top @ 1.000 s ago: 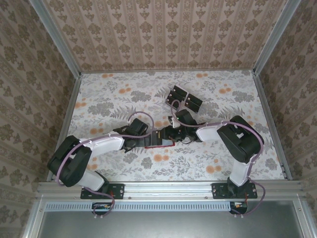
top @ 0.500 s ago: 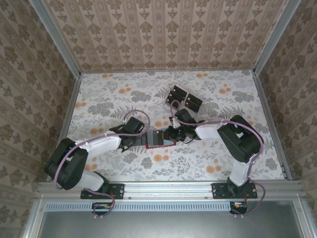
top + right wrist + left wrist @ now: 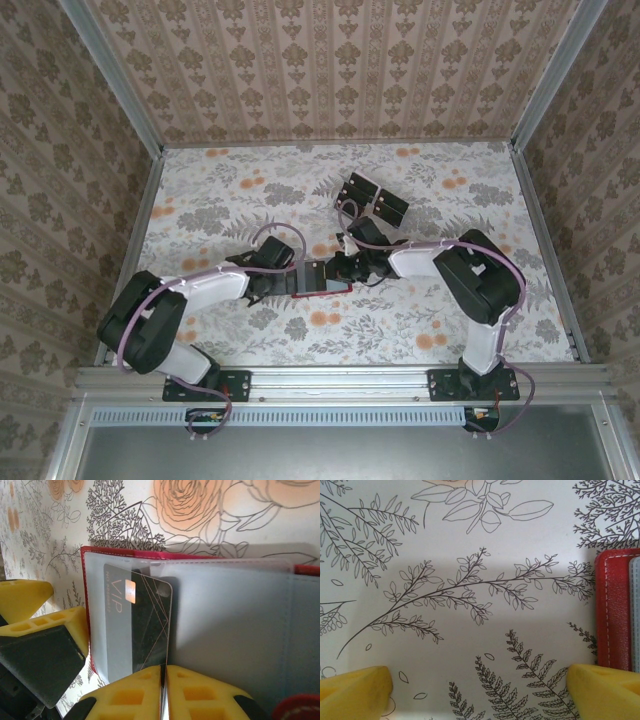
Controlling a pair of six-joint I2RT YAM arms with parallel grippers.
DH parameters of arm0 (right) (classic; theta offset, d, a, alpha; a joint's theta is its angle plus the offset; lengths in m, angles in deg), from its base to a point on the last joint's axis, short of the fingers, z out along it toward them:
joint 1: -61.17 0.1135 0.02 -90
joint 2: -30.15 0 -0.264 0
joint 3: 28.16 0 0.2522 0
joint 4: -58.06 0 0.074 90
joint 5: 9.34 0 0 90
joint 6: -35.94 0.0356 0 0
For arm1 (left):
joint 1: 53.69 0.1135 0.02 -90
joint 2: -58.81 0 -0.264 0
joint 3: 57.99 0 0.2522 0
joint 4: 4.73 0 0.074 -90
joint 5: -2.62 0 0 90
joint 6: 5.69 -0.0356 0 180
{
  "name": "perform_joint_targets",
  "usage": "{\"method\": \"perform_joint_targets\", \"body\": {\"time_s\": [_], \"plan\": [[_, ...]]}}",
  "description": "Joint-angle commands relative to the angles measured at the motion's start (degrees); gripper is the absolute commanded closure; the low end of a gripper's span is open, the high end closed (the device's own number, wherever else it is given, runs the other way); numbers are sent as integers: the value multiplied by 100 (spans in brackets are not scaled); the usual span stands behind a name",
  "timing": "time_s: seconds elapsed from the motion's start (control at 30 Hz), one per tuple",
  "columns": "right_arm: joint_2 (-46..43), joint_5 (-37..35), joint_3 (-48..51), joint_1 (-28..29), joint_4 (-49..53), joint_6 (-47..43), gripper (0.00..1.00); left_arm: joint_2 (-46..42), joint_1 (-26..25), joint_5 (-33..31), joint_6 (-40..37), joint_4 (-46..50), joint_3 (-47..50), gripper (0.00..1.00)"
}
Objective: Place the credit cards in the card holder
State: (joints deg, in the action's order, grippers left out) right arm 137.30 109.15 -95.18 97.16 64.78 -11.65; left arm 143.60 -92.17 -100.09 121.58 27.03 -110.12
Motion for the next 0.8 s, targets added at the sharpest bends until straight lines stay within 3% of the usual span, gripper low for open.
{"method": "perform_joint_targets", "body": {"time_s": [0.0, 0.5, 0.63, 0.77], "plan": [[128, 34, -174, 91, 59, 133, 89, 273, 42, 225, -80, -208, -3, 0], [430, 61, -638, 400, 154, 233, 88, 329, 30, 284, -72, -328, 48, 0], [276, -8, -660, 392, 383, 106, 78, 323, 42, 281, -110, -317, 18, 0], [-99, -138, -669, 366, 664, -29, 59, 145, 143, 291, -173, -226, -14, 0]]}}
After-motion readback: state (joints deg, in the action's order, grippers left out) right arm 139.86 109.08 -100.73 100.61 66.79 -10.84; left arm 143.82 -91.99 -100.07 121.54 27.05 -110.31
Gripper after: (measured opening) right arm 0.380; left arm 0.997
